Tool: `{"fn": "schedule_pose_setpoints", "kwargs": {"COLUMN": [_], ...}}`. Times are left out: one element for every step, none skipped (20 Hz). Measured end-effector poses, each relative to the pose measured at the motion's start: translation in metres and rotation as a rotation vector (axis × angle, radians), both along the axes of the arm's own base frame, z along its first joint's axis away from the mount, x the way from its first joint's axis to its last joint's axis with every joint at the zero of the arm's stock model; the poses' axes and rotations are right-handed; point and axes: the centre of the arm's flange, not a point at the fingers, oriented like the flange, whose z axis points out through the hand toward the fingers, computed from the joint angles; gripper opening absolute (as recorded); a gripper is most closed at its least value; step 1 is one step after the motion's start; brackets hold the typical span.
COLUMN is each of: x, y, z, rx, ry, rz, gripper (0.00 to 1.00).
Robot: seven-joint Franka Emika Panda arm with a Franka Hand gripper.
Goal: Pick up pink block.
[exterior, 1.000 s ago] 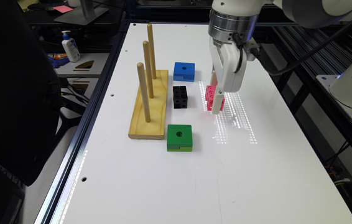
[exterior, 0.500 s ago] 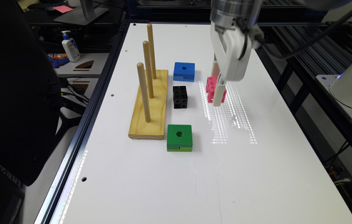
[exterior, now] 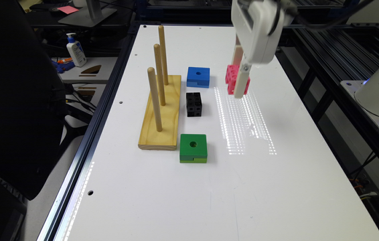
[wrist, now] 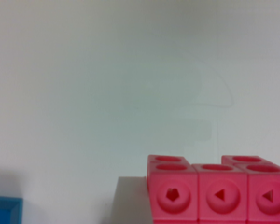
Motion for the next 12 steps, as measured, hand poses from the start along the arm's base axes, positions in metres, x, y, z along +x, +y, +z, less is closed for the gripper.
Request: {"fn": "schedule_pose_setpoints", "kwargs": {"x": [-0.001,-0.001,-0.001,-0.001,-0.001,-0.002,-0.003,-0.005,-0.007,-0.008,-0.009,-0.009], "y": [0.0,0.0,0.0,0.0,0.0,0.0,0.0,0.0,0.0,0.0,0.0,0.0], "z": [0.003,0.006,0.01,0.015,0.022,0.029,0.034,0.04,0.045,0.048,0.05,0.051], "rx": [-0.001,-0.002,-0.003,-0.004,-0.005,-0.007,-0.009,-0.01,-0.012,-0.013,-0.014,-0.014], "ry": [0.0,-0.001,-0.006,-0.008,-0.01,-0.012,-0.012,-0.013,-0.013,-0.013,-0.013,-0.013], "rz": [0.0,0.0,0.0,0.001,0.0,0.0,0.0,0.0,0.0,0.0,0.0,0.0], "gripper": [0.0,0.0,0.0,0.0,0.0,0.0,0.0,0.0,0.0,0.0,0.0,0.0]}}
